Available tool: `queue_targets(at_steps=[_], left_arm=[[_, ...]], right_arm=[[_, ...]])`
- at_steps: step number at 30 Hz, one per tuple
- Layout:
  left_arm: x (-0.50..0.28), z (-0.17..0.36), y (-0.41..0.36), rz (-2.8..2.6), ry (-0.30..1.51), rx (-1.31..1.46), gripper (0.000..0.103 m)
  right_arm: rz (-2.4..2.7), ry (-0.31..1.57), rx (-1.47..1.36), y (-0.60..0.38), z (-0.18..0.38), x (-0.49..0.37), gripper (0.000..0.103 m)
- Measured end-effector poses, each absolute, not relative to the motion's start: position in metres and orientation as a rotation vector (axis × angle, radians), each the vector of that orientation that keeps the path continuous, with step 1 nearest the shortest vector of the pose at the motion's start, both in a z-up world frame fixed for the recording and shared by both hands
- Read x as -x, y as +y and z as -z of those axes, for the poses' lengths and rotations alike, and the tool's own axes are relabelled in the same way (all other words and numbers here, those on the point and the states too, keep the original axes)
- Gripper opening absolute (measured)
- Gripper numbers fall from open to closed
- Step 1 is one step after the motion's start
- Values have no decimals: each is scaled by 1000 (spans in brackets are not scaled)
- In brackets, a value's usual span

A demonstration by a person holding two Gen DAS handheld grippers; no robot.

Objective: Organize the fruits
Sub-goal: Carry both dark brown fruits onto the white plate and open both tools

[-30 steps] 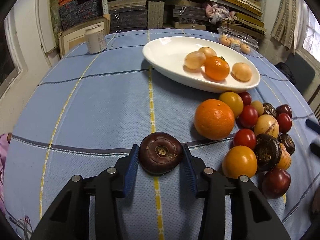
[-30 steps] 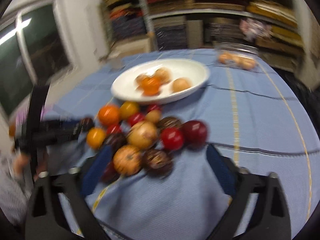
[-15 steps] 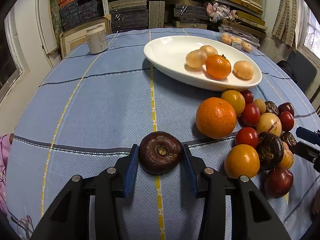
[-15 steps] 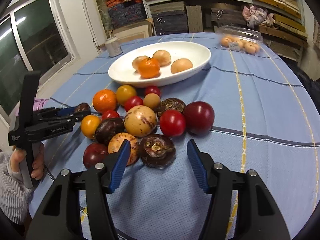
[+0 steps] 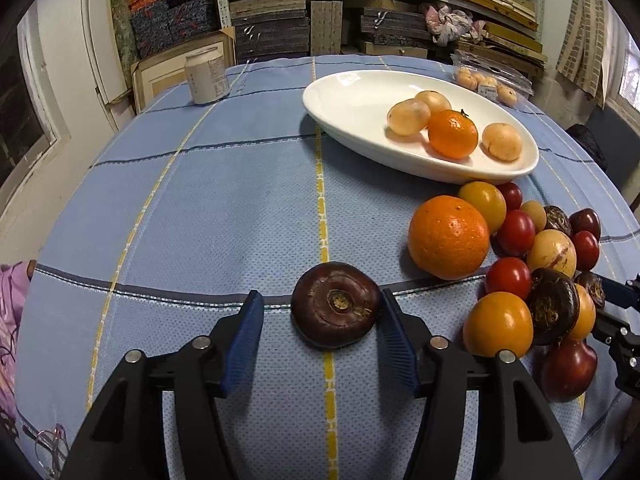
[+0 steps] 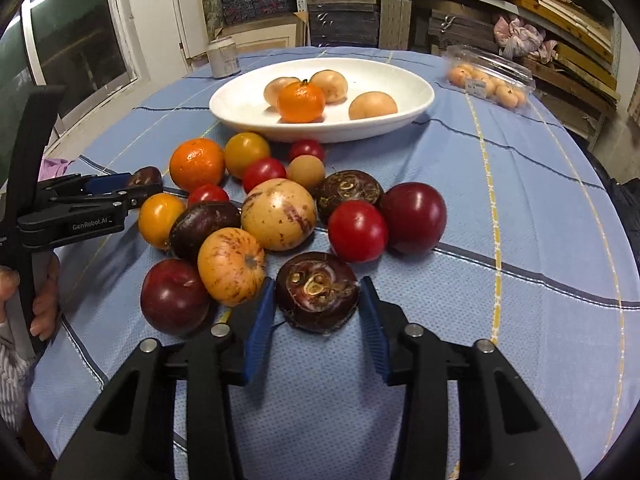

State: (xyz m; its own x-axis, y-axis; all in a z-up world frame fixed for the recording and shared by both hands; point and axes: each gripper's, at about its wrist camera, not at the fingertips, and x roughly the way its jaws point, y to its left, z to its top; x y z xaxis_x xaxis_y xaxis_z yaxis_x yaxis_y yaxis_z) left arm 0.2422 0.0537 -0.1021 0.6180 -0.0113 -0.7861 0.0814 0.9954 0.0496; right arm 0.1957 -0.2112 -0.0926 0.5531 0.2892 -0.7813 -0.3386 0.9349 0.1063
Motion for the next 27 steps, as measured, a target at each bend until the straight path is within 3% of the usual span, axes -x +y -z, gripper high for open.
queue_targets(at_steps=[4,6,20,27], left_arm=[[-242,102,55,69,901,-83,57],[-241,101,52,101,893,-90,44],[-232,79,54,68,800,-76,44],[-264,15,51,75,709,-55,44]], right_arm=[[-373,913,59,-210,93,-196,42],[-376,914,51,-211,93,-196,42],[-416,887,-80,-230,83,-198,42],[-421,723,-160,-252,3,-212,42]])
